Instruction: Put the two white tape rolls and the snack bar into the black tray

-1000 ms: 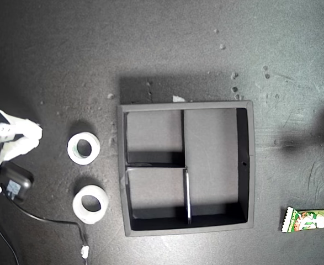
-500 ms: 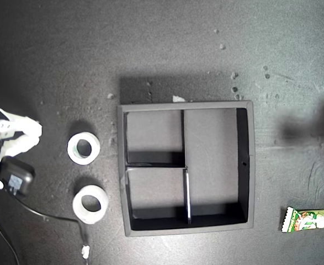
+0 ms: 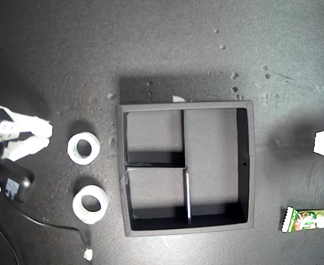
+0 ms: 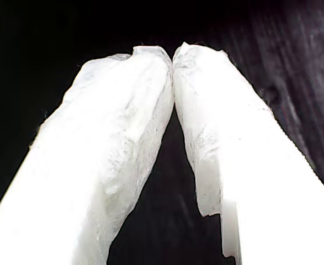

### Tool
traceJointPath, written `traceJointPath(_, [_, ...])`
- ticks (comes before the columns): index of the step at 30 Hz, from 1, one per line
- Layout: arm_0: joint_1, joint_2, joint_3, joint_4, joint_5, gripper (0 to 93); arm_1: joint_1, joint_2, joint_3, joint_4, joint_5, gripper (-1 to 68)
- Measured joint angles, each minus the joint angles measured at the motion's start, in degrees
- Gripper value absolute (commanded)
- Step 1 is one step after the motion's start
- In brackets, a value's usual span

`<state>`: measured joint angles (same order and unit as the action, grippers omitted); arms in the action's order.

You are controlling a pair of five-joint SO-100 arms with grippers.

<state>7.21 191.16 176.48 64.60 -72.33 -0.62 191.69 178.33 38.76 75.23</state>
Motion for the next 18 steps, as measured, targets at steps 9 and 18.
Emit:
traceJointPath(9, [-6.9,0.1,-8.4,-8.7,15.7,17.6,9.2,0.0,0.0,6.1,18.2,-0.6])
traceJointPath(18, [-3.1,-31.7,-42.7,-4.7,22.0,15.9,11.8,0.0,0.0,7.9,31.0,-0.5])
